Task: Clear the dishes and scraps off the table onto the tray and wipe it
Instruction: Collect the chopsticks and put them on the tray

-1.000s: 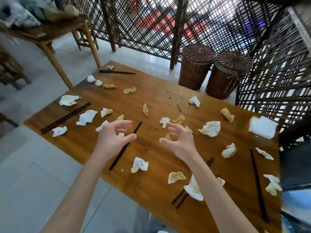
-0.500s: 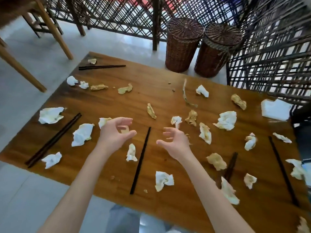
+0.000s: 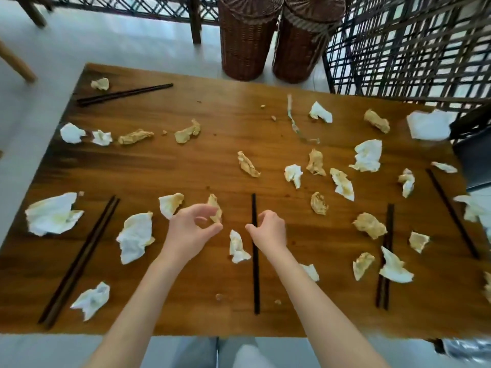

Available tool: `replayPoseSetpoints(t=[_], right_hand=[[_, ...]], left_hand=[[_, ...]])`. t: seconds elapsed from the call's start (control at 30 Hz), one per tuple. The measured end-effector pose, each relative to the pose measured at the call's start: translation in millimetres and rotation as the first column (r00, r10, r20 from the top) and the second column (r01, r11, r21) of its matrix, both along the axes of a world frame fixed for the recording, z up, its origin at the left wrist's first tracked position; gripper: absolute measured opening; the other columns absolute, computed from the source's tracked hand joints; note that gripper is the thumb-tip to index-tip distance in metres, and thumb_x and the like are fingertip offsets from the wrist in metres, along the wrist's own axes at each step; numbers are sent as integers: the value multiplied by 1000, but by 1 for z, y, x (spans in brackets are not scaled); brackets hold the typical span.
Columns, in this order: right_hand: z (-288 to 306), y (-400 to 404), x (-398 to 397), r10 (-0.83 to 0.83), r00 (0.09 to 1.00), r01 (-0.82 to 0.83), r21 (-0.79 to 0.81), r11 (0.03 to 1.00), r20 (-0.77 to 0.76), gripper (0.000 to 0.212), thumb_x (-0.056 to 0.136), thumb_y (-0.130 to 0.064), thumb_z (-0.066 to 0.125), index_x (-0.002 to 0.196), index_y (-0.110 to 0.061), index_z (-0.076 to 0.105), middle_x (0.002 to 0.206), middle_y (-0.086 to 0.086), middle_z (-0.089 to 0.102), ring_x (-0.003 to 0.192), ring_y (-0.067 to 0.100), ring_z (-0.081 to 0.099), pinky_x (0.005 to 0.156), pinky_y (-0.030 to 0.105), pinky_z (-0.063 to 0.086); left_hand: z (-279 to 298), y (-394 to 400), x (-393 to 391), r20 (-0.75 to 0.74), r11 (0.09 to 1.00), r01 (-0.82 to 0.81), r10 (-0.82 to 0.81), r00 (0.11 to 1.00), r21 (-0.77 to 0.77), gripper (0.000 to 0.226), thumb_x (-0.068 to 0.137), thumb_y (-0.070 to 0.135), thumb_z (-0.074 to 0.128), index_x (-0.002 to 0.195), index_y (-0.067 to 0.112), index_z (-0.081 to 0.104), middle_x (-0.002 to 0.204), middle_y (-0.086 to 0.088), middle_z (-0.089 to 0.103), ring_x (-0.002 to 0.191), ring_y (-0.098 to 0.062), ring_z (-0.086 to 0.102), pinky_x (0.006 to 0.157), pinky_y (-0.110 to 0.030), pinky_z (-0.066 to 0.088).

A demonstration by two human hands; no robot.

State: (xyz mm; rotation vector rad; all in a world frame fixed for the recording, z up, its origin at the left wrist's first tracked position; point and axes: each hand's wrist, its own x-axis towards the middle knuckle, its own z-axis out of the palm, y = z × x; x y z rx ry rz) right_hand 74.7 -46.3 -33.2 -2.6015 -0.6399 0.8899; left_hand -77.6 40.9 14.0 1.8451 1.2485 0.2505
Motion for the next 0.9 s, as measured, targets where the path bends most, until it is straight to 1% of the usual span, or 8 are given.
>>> replayPoseSetpoints(t=[0.07, 0.1, 0.2, 0.3, 0.6, 0.7, 0.8, 0.9], right_hand=[[-7, 7, -4, -39, 998, 39, -15, 999, 40, 29, 81, -32, 69, 87, -21, 43, 76, -8, 45, 62, 4, 43, 47, 18, 32], [-11, 11, -5, -59, 997, 60, -26, 998, 54, 31, 81, -31, 70, 86, -20, 41, 76, -7, 45, 65, 8, 46, 49, 20, 35], [-17, 17, -8, -91, 992, 97, -79, 992, 84, 25, 84, -26, 67, 84, -18, 44, 78, -3, 49, 72, 15, 52, 55, 26, 43], [-21, 19, -10, -96, 990, 107, -104, 989, 103, 16, 87, -20, 63, 81, -16, 48, 81, 0, 57, 72, 16, 56, 55, 26, 45], [-19, 22, -14, -64, 986, 87, -147, 985, 155, 29, 87, -17, 58, 66, -21, 38, 66, -4, 47, 62, 13, 51, 47, 23, 33], [-20, 22, -12, -50, 983, 74, -130, 989, 177, 24, 88, -16, 54, 69, -20, 41, 66, -4, 47, 58, 11, 48, 45, 23, 32], [-20, 21, -10, -43, 986, 59, -94, 994, 158, 10, 90, -16, 50, 80, -15, 48, 70, -3, 49, 65, 14, 52, 51, 26, 41], [-21, 19, -5, -78, 991, 84, -49, 995, 111, 8, 93, -17, 48, 92, -11, 54, 80, -3, 51, 71, 14, 51, 56, 26, 43]], left_hand=[[-8, 3, -2, 8, 1000, 21, -21, 1000, -19, 27, 76, 33, 75, 102, 35, 66, 96, 23, 59, 83, 4, 57, 58, -4, 39], [-11, 4, -3, 11, 999, 29, -28, 1000, -31, 27, 77, 33, 75, 102, 35, 66, 97, 22, 60, 84, 3, 57, 60, -6, 40], [-16, 6, -9, -1, 998, 40, -40, 999, -40, 26, 79, 31, 73, 104, 35, 65, 98, 22, 59, 85, 3, 56, 61, -7, 39], [-19, 10, -14, -15, 998, 29, -29, 999, -49, 27, 80, 30, 72, 106, 34, 65, 100, 21, 59, 86, 1, 56, 59, -6, 37], [-23, 16, -18, -11, 997, 10, -11, 1000, -70, 27, 79, 31, 73, 104, 35, 65, 97, 23, 58, 86, 1, 57, 60, -9, 43], [-24, 16, -18, -8, 998, 10, -11, 1000, -66, 27, 78, 32, 73, 103, 36, 64, 94, 26, 56, 85, 1, 57, 59, -8, 42], [-25, 15, -19, -1, 998, 10, -10, 1000, -60, 27, 78, 32, 73, 104, 36, 65, 95, 24, 58, 85, 1, 57, 59, -7, 41], [-27, 15, -21, 3, 998, 9, -8, 1000, -58, 28, 79, 32, 73, 105, 34, 65, 99, 21, 60, 85, 0, 58, 59, -8, 40]])
